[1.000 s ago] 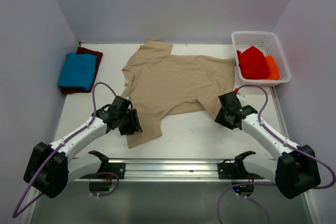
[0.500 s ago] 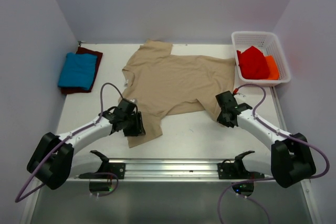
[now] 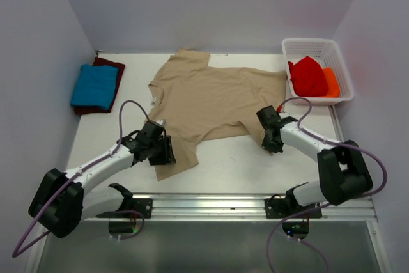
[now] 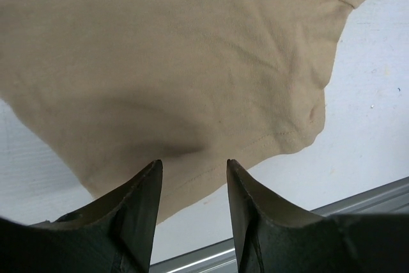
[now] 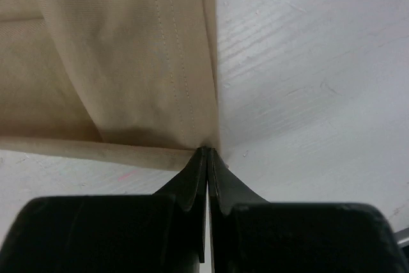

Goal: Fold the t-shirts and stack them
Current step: Flatten the tshirt out

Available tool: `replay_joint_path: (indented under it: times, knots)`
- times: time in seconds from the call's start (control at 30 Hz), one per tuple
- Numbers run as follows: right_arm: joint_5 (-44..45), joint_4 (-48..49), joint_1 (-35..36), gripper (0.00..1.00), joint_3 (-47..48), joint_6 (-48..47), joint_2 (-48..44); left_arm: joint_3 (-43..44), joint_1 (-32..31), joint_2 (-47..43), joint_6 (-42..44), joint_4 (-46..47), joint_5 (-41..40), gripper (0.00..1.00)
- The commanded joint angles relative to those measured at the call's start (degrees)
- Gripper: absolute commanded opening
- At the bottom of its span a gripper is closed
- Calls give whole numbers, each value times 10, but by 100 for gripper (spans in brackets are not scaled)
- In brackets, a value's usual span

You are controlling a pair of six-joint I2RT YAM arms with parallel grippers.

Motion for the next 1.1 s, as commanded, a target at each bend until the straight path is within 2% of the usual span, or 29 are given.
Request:
replay_joint_path:
  times: [0.0,0.17,0.27,0.5,0.57,0.73,0.83,0.93,0.97,1.07]
  knots:
    - [-1,-67,1,2,68,-45,66,33,-2,-32,23,-34,-21,49]
    - [-1,-143,0,4,130,-86,155,56,-1,-68,30,-69,-33,49]
    - [5,-172,1,4,142,-99,173,59,-1,-86,32,-79,-36,50]
    - [113,-291,2,17,181,-77,184,70,-1,-100,34,-80,-24,51]
    - [166,-317,2,20,189,-59,193,72,-1,-96,37,-76,-19,51]
    - [158,-341,-4,21,204,-58,254,78,-1,-99,48,-81,-16,51]
    - [171,-342,-4,18,207,-45,262,71,-1,-102,51,-80,-24,52]
    - [144,-303,-4,10,210,-70,205,63,-1,-94,52,-73,-16,52]
    - [123,-294,-4,0,214,-76,162,65,-1,-93,50,-70,-14,52]
    - [100,-261,-4,0,227,-90,89,70,-1,-85,48,-64,-8,51]
